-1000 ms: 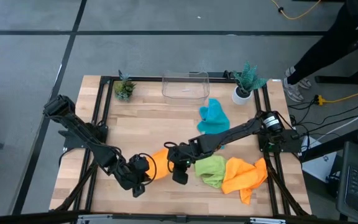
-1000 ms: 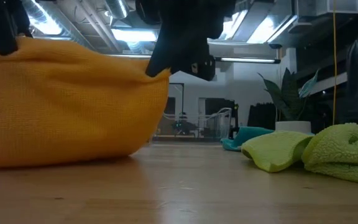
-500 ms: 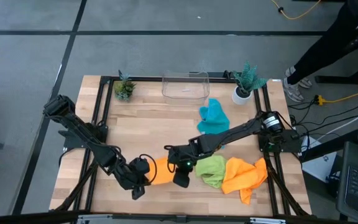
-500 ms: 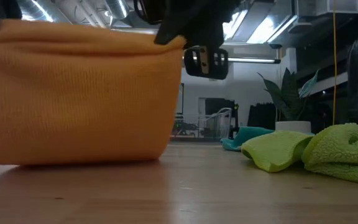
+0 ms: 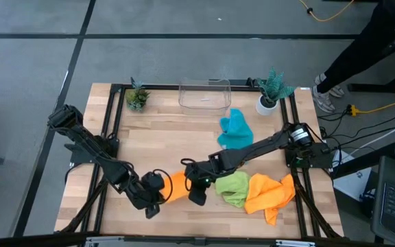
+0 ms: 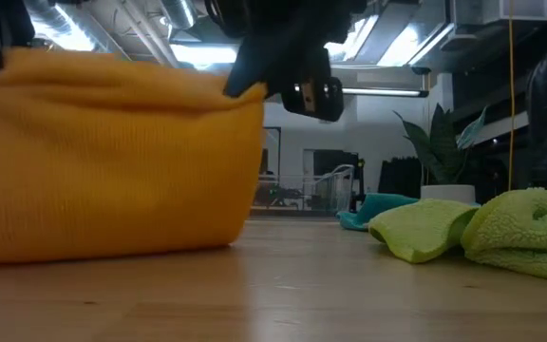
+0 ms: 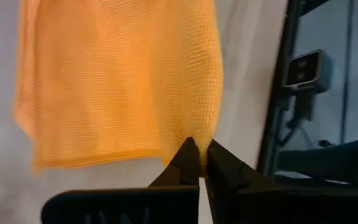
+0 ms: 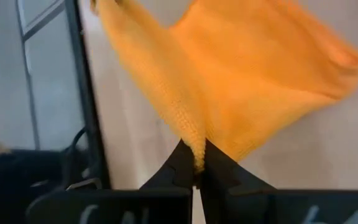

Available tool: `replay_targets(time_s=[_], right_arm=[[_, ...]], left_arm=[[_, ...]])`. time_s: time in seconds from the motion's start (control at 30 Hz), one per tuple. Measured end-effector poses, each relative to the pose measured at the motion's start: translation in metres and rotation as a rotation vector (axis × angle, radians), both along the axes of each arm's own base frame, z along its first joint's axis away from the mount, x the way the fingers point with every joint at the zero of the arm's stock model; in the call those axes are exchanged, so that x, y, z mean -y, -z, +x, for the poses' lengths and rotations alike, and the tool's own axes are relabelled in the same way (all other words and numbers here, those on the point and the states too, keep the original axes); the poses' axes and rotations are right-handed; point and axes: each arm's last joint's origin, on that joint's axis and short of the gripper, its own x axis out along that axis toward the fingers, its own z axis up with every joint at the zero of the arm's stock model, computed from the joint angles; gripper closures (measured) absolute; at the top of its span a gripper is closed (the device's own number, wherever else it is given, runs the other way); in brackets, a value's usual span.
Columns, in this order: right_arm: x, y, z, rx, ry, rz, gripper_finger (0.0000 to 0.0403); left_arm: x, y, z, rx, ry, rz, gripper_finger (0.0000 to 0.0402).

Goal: Fold microfiber towels
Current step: Fold the orange towel

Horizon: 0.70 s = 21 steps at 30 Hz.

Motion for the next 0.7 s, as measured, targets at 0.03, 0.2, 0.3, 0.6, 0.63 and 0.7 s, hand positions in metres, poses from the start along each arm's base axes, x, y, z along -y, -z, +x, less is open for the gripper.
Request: replay_targets(time_s=[0.03, 0.2, 0.3, 0.6, 0.63, 0.7], right_arm=[[0.002, 0.002, 0.001, -0.001, 0.007, 0.001, 0.0395], [0.003, 0.022, 0.008, -0.035, 0.021, -0.011, 0.0395], [0.004, 0.037, 0.014, -0.041, 0.028, -0.024, 0.0395], [0.006, 0.049, 0.02, -0.004, 0.05, -0.095, 0.0395], [0.007, 0.048, 0.02, 0.008, 0.049, -0.116, 0.0395], [0.007, 0.046, 0.022, 0.037, 0.064, -0.15, 0.0395]], left_arm=[[-0.001, 0.001, -0.001, -0.011, -0.003, 0.01, 0.0401], [-0.005, 0.004, -0.004, -0.056, -0.025, 0.044, 0.0401], [-0.006, 0.006, -0.003, -0.071, -0.029, 0.051, 0.0401], [-0.007, 0.016, -0.002, -0.121, -0.031, 0.084, 0.0401], [-0.007, 0.017, -0.002, -0.129, -0.033, 0.089, 0.0401], [-0.008, 0.021, -0.004, -0.156, -0.034, 0.113, 0.0401]])
